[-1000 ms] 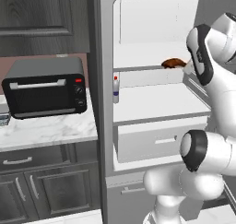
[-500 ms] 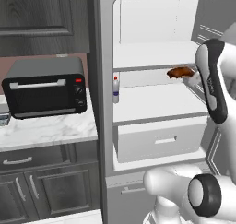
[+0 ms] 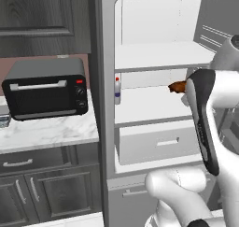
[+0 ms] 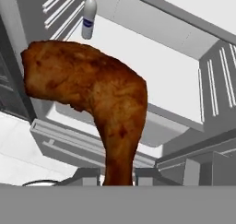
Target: Take the chicken drumstick from the fridge and place it on the digital scale on the counter by the fridge. Wait a few seconds for a reading, then move it to the plate on the dining counter.
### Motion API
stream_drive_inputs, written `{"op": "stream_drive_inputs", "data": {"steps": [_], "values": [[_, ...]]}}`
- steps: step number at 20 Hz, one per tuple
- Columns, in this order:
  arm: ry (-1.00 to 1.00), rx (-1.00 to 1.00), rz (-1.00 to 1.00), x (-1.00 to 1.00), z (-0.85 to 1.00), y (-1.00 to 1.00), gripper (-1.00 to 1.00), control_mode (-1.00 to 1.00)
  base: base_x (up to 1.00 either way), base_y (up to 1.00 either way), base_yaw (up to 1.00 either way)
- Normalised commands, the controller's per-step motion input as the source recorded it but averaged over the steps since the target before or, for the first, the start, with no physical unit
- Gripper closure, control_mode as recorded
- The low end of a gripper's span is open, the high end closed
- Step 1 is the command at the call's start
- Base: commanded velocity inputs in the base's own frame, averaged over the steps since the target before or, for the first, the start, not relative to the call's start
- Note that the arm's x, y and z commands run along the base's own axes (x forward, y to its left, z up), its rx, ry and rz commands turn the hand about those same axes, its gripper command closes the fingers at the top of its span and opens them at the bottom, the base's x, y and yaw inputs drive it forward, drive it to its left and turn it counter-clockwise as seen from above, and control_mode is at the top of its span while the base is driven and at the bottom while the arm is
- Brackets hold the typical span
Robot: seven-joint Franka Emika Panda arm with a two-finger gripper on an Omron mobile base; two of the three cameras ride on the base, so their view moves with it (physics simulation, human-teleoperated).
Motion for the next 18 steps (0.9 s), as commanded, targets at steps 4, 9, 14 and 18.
{"op": "stream_drive_inputs", "data": {"steps": [4,9,14,18], "values": [[0.0,0.0,-0.3,-0.72,-0.08,0.38,1.0,-1.0,0.0,0.0,0.0],[0.0,0.0,-0.29,-0.59,-0.28,0.2,1.0,-1.0,0.0,0.0,0.0],[-0.05,0.03,-0.23,-0.54,-0.17,0.01,1.0,-1.0,0.0,0.0,0.0],[0.0,0.1,-0.04,-0.23,-0.33,-0.13,1.0,-1.0,0.0,0.0,0.0]]}}
